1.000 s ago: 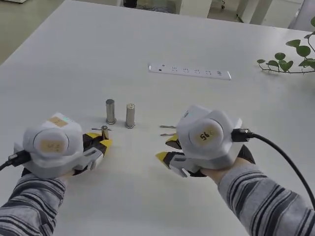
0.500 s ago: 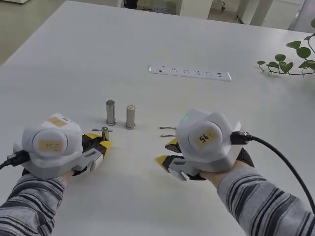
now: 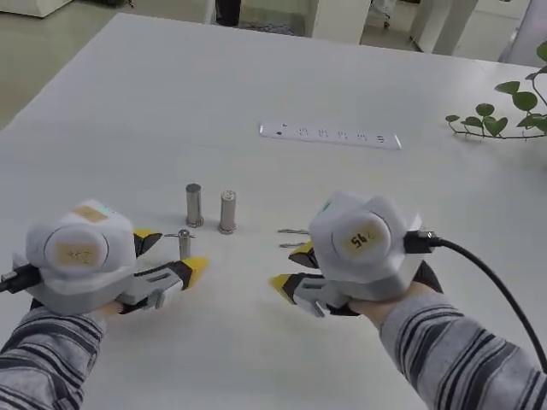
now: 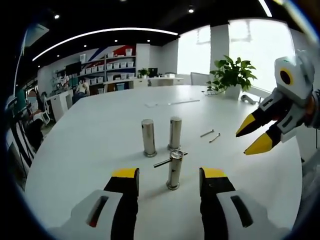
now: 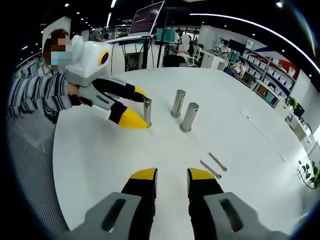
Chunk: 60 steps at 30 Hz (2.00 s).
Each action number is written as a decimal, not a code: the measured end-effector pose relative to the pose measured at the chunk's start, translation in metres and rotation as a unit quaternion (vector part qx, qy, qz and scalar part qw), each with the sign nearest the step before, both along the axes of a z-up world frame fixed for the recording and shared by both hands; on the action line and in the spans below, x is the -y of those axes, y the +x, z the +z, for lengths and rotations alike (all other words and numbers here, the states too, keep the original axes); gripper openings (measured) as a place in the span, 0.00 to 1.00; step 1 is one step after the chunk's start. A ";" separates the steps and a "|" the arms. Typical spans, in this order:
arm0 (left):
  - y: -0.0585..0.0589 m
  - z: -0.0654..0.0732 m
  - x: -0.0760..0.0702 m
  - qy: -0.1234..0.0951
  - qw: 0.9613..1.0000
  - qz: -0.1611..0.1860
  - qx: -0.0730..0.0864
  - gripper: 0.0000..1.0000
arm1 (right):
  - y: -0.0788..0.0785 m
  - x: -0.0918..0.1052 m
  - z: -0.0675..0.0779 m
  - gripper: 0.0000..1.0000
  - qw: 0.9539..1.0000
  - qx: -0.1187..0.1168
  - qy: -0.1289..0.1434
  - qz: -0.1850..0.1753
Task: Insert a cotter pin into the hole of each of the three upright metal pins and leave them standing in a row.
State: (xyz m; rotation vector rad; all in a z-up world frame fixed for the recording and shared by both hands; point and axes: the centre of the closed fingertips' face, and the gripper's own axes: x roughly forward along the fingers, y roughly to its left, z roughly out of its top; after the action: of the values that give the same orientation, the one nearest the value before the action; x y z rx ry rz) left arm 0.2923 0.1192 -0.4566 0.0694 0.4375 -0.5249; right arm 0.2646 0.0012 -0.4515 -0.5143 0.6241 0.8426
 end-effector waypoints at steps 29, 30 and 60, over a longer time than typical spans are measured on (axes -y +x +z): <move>-0.020 0.019 0.003 0.019 1.000 -0.006 -0.002 0.84 | 0.084 -0.061 0.020 0.33 0.983 -0.017 0.180 -0.038; -0.021 0.019 0.002 0.020 1.000 -0.006 -0.002 0.84 | 0.085 -0.063 0.018 0.32 0.983 -0.020 0.181 -0.039; -0.048 0.030 0.000 0.018 1.000 0.001 -0.011 0.99 | 0.096 -0.085 -0.008 0.17 0.977 -0.060 0.192 -0.066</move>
State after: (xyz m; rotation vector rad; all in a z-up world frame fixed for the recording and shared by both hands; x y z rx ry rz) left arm 0.2444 0.1190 -0.4264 0.0980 0.4676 -0.5161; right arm 0.3602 0.0865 -0.4593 -0.0699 0.5807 0.8466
